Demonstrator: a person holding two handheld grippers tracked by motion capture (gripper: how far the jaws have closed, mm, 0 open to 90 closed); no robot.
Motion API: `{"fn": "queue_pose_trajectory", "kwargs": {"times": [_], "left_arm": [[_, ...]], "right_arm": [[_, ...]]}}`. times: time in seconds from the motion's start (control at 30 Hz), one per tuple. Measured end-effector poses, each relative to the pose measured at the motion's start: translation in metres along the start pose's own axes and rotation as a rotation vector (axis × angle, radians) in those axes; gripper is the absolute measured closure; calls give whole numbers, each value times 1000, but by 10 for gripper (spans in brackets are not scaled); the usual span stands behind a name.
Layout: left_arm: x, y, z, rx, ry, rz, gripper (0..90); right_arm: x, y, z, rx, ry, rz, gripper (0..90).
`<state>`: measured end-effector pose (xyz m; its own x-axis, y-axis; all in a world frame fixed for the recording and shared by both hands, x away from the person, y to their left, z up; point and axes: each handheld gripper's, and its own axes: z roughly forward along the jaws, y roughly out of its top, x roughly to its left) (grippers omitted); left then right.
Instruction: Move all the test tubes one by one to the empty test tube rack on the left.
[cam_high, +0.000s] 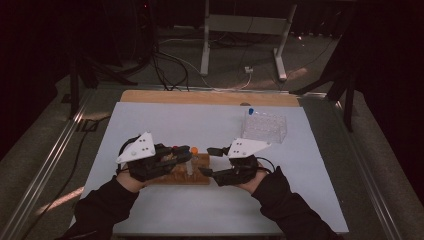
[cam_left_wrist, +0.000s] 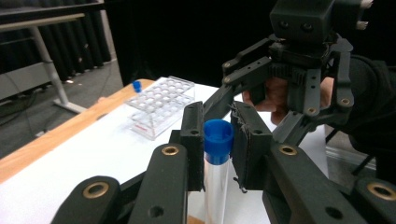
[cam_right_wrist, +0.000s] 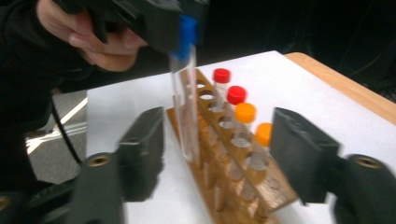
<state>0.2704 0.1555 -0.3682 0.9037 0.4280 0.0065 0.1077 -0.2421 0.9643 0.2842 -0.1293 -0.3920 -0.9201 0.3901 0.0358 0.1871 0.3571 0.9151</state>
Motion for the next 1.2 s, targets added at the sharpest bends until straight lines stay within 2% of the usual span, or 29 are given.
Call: {"fn": "queue_pose_trajectory", "kwargs": {"times": [0.1,0.2,0.3,0.33,0.4,0.47,0.63,0.83,1.03,1.2], "left_arm": [[6,0,-9,-4,23,-8,772],[14,-4,-18,-8,56,-19,772],[22,-8,-27,-4,87,-32,772],[24,-9,-30,-4,99,-33,772],[28,-12,-35,-1,117,-41,772],[30,-14,-40,2,133,-44,772],[38,-21,-52,7,168,-58,772],[48,-33,-63,7,224,-80,772],[58,-44,-64,9,266,-104,772],[63,-47,-62,-9,272,-121,772]], "right_arm": [[-4,-2,-4,-11,-34,15,178],[-8,-3,-8,-22,-57,34,117],[-11,-3,-11,-21,-58,48,29],[-12,-3,-12,-17,-43,49,21],[-13,-3,-13,-15,-51,54,17],[-15,-4,-15,-12,-37,59,0],[-19,-4,-17,-14,-68,69,0],[-22,-4,-20,-13,-79,67,0],[-22,-5,-20,-9,-82,67,0],[-23,-6,-21,-7,-83,66,0]]}}
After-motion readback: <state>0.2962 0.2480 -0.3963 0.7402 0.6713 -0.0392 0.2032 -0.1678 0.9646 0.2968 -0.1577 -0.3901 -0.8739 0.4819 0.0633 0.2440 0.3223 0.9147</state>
